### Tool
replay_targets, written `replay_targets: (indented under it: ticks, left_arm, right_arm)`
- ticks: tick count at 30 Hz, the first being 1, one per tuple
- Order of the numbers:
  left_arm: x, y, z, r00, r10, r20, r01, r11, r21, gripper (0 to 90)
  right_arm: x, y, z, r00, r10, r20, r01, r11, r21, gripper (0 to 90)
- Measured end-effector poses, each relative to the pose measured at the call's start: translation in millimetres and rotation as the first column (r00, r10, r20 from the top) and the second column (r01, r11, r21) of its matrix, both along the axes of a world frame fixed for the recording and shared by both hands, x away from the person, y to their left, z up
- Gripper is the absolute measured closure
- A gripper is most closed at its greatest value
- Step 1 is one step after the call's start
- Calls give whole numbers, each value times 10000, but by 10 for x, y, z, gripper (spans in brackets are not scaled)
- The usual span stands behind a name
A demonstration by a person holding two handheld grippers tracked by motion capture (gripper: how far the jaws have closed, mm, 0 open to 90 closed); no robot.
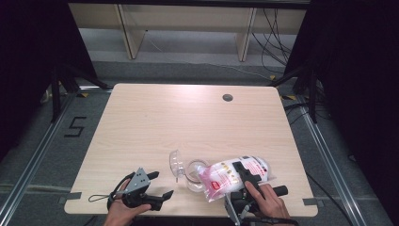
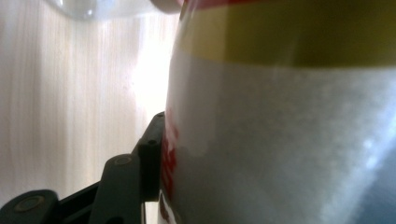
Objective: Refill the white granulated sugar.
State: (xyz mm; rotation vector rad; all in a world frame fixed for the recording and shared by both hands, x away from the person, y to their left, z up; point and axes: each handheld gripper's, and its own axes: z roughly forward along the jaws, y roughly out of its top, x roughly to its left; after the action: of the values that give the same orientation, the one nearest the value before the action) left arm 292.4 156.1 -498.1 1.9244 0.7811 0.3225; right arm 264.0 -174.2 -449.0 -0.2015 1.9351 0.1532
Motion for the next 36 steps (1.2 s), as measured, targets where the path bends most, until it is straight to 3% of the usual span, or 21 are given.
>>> replay_targets:
  ticks: [1,2,3,4,5,9,10,12,13,16,18,19,22,23,24,26,28,29,32,33,36]
  left_arm:
    - [0,1,0,10000,2,0,-2,10000,6,154]
    - [4,0,-2,10000,-12,9,12,10000,-18,154]
    - [2,-2,0,10000,41,-15,-40,10000,61,154]
    - [2,-2,0,10000,41,-15,-40,10000,61,154]
    - [3,-5,-2,10000,46,-24,-46,10000,62,154]
    - [14,7,6,9998,-91,158,88,9997,206,154]
    - [13,9,6,9998,-97,161,94,9997,209,154]
    - [16,8,2,9998,-123,158,121,9999,117,154]
    - [16,4,1,9998,-96,151,96,9999,39,153]
    - [17,6,4,9998,-85,173,83,9999,103,152]
    - [15,3,4,9998,-49,172,47,9999,135,152]
    - [15,6,6,9998,-73,198,69,9998,187,152]
    - [15,6,6,9998,-52,195,48,9998,194,152]
    - [15,5,6,9998,-50,202,45,9998,207,152]
    - [15,5,5,9998,-57,209,53,9997,218,152]
    - [13,3,6,9998,-38,179,35,9998,171,152]
    - [15,6,7,9997,-57,224,52,9998,202,152]
    - [14,9,8,9998,-45,216,39,9997,251,152]
    - [14,6,5,9998,-49,201,44,9998,204,152]
    - [17,0,-2,9997,-100,243,98,9999,89,152]
    - [19,2,-1,9997,-84,221,81,9999,140,152]
  right_arm:
    - [10,7,23,9996,218,174,-208,9980,-593,489]
    - [3,11,1,9997,97,238,-85,9988,-489,490]
    - [1,22,5,9989,231,412,-195,9963,-839,490]
    - [-18,20,-23,9993,2,362,20,9981,-611,491]
    - [-10,37,5,9981,297,537,-230,9924,-1206,491]
    - [-25,58,-7,9969,317,723,-215,9901,-1385,492]
    - [-6,84,16,9926,709,990,-518,9816,-1836,493]
    - [-22,80,-4,9955,350,882,-187,9835,-1798,493]
    - [-11,87,2,9926,586,1068,-338,9747,-2211,494]
    - [-14,88,5,9920,568,1129,-290,9718,-2340,495]
    - [14,101,41,9872,976,1261,-587,9578,-2815,497]
    - [4,94,33,9902,683,1218,-329,9618,-2719,498]
    - [22,69,12,9889,738,1288,-393,9670,-2518,499]
    - [38,92,55,9832,1162,1406,-675,9479,-3115,499]
    - [31,97,69,9836,1118,1417,-602,9432,-3266,500]
    - [10,77,59,9854,813,1497,-345,9557,-2924,502]
    - [12,81,74,9846,926,1485,-435,9515,-3047,502]
    - [9,62,58,9868,746,1436,-322,9601,-2779,503]
    - [11,55,50,9875,681,1421,-259,9597,-2798,504]
    - [28,72,85,9824,1144,1479,-581,9386,-3402,505]
    - [24,66,79,9831,1034,1508,-489,9434,-3281,505]
